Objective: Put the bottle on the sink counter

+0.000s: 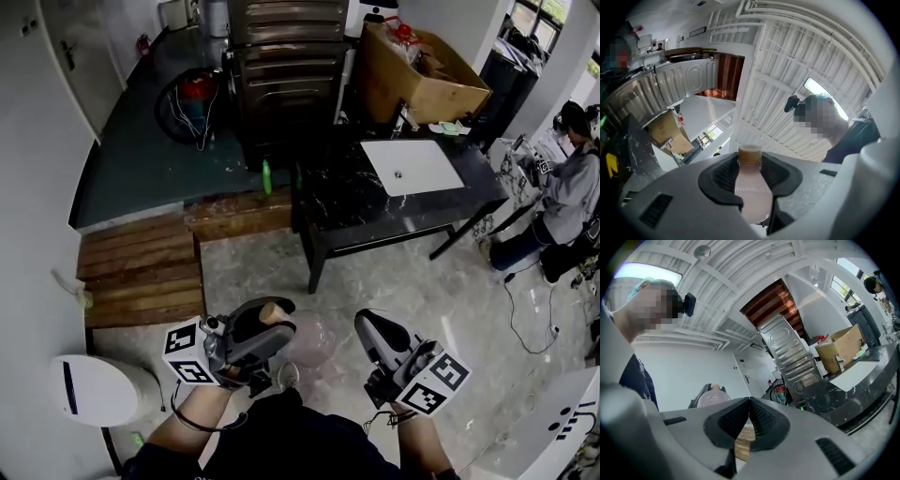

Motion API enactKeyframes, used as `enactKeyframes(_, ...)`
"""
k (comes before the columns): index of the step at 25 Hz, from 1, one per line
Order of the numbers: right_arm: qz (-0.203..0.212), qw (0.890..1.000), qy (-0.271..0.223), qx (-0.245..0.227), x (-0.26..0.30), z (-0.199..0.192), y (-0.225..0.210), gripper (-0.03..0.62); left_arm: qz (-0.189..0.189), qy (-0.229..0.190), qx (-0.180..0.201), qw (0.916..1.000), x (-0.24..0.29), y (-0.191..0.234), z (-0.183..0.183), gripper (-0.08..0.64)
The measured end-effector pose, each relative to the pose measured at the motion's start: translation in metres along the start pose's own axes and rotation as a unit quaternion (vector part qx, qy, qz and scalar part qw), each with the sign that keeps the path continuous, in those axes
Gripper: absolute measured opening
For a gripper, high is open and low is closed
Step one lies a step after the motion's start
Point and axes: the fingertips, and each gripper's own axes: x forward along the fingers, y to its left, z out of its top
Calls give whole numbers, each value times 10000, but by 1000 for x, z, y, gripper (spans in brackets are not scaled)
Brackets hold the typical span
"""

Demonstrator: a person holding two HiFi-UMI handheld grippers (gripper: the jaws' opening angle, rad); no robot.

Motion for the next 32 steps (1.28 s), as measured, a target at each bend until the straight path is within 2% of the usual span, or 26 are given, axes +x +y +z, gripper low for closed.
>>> enactKeyframes(8, -23, 10000, -6, 0, 51, 11, -21, 25, 0, 10, 5, 10000, -2, 46, 40, 138)
enactKeyframes(19, 42, 9999, -55, 91, 86, 22, -61, 25, 80, 30, 54, 9999, 7, 95, 58, 138)
enactKeyframes(32, 303, 9995, 57, 89, 146, 63, -163, 25, 308, -39, 162, 9994, 64, 198, 84, 138)
